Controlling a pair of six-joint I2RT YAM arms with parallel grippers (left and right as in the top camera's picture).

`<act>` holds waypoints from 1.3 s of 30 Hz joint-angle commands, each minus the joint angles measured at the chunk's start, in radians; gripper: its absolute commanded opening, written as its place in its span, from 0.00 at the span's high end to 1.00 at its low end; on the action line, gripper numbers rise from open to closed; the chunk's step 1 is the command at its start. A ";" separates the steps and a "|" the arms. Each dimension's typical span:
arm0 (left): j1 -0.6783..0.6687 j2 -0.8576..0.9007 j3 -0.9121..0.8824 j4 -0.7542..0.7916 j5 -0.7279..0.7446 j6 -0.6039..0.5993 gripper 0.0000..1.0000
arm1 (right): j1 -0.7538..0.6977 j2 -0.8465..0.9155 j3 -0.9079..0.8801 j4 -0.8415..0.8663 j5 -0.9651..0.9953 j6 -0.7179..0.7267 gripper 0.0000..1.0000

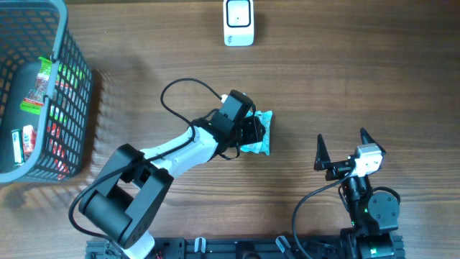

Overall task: Scan the item barcode
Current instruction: 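Lift the pale green packet out and carry it to the table center, then lower the pale green packet onto the table and open the left gripper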

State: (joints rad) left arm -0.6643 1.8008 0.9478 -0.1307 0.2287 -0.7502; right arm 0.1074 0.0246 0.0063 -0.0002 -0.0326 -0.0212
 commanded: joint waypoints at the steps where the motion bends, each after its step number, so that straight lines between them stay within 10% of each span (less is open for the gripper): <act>1: 0.015 -0.073 -0.002 0.004 -0.049 0.121 0.39 | -0.005 -0.001 -0.001 0.005 0.006 -0.002 0.00; 6: 0.017 -0.152 0.002 -0.008 -0.184 0.225 0.28 | -0.005 -0.001 -0.001 0.005 0.006 -0.002 0.00; 11: 0.035 -0.149 0.002 -0.018 -0.106 0.228 0.96 | -0.005 -0.001 -0.001 0.005 0.006 -0.002 0.00; 30: 0.039 0.061 0.002 -0.098 0.168 0.287 0.88 | -0.005 -0.001 -0.001 0.005 0.006 -0.002 0.00; 39: 0.039 -0.138 0.069 -0.085 0.026 0.355 0.44 | -0.005 -0.001 -0.001 0.005 0.006 -0.002 0.00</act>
State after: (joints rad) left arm -0.6273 1.7760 0.9695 -0.2245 0.3859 -0.4316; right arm 0.1074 0.0246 0.0059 -0.0002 -0.0326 -0.0212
